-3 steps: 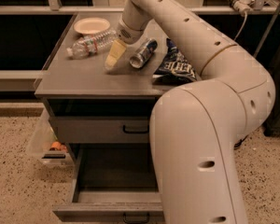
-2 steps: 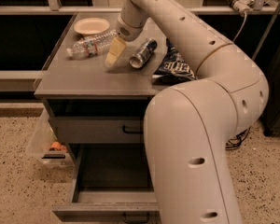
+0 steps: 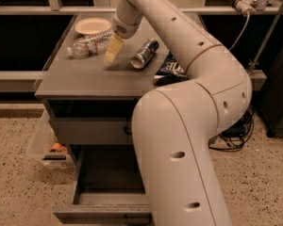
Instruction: Place water bottle into middle drawer
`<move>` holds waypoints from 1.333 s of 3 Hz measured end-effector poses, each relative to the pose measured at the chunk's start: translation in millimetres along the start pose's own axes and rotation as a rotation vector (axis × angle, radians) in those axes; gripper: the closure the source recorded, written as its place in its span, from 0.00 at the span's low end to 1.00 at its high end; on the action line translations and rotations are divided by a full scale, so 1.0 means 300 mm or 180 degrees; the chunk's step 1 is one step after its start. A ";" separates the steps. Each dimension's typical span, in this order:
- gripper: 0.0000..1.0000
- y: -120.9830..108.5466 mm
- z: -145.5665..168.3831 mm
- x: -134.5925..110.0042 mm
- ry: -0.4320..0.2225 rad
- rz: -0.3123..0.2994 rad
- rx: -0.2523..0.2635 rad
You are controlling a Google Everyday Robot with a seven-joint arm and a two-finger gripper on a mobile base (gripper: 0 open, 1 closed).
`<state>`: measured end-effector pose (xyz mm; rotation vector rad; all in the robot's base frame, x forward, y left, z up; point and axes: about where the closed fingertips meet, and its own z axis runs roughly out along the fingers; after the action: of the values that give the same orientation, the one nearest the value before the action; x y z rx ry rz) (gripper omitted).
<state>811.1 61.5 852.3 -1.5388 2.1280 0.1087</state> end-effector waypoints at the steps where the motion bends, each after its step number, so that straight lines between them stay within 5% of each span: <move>1: 0.00 -0.016 0.011 -0.039 0.0002 -0.0138 0.0028; 3: 0.00 -0.039 0.007 -0.137 -0.0016 -0.0487 0.0122; 4: 0.00 -0.019 0.023 -0.166 -0.0066 -0.0598 0.0034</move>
Offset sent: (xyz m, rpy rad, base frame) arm 0.0431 0.0345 0.0408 -0.0704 -0.1102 0.1359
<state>830.1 105.1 869.7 -1.7146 1.9538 0.0476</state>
